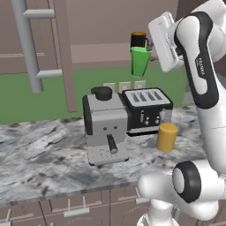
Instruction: There is a tray on the dining counter. Grab the cup, mug, and pitcher and place them on the tray. The pitcher may be placed next to the tray if it cannot fit the tray.
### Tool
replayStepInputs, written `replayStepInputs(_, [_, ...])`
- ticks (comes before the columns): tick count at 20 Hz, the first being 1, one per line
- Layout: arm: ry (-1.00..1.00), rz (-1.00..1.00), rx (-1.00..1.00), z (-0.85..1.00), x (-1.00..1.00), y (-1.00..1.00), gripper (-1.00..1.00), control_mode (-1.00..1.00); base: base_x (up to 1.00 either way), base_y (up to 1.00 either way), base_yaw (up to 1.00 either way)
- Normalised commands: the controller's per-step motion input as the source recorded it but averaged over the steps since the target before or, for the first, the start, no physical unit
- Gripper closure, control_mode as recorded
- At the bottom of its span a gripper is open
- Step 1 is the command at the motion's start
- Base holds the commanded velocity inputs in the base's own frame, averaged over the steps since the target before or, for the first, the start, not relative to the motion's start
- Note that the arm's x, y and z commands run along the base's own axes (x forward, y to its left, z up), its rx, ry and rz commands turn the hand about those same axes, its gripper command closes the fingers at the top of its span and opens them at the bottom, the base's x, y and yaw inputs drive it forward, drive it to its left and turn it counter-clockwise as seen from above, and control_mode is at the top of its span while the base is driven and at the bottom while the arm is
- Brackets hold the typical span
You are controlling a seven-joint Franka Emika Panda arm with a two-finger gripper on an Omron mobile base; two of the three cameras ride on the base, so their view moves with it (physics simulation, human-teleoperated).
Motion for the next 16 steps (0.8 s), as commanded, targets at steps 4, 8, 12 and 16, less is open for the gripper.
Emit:
replayStepInputs(4, [0.00, -0.02, 0.00, 0.00, -0.87, -0.52, 1.00, -1.00, 0.00, 0.00, 0.00])
replayStepInputs(8, [0.00, -0.03, 0.00, -0.14, -0.86, -0.43, 1.00, -1.00, 0.00, 0.00, 0.00])
replayStepInputs(12, [0.01, -0.03, 0.00, -0.26, -0.79, -0.29, 1.00, -1.00, 0.00, 0.00, 0.00])
replayStepInputs(16, [0.08, -0.03, 0.00, -0.16, -0.59, -0.03, 1.00, -1.00, 0.00, 0.00, 0.00])
